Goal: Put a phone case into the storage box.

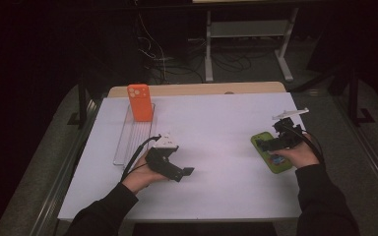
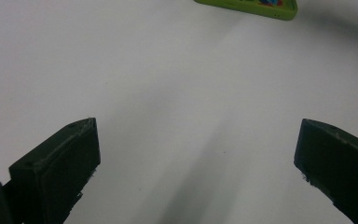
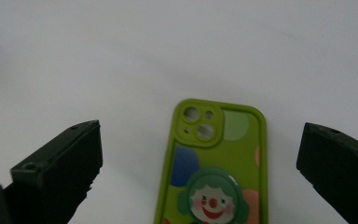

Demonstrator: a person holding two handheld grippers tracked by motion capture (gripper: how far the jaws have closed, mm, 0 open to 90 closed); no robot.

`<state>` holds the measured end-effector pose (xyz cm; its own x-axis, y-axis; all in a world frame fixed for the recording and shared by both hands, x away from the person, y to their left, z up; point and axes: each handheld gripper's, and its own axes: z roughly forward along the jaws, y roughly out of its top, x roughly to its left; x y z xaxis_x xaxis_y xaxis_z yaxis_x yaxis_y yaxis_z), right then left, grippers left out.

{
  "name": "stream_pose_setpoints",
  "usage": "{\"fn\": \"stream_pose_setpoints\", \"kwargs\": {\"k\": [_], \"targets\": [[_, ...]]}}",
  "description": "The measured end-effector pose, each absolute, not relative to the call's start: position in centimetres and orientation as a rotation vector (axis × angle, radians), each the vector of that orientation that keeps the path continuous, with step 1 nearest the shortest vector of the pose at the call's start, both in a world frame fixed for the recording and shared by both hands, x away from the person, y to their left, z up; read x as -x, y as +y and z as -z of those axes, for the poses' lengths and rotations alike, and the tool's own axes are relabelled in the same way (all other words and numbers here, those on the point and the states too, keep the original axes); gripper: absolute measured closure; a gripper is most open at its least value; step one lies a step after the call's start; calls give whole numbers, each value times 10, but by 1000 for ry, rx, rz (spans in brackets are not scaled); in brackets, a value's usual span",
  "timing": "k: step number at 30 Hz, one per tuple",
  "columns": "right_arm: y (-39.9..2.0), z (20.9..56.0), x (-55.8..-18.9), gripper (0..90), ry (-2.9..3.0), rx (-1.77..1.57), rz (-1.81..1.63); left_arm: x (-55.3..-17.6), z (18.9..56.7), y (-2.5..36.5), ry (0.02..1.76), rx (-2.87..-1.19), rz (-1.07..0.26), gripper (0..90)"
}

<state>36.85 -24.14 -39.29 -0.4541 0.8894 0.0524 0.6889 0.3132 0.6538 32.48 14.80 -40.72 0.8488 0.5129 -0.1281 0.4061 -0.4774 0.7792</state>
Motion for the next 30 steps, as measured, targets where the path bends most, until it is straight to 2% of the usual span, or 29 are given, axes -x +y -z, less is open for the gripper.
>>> {"fn": "stream_pose_setpoints", "kwargs": {"k": [17,30], "targets": [[-253,408,-361,0,2266,-1492,-752,-324,407,148,669,-2135,-154,0],[-247,426,-356,20,2338,-1520,-636,-325,407,149,654,-2158,-159,0]]}}
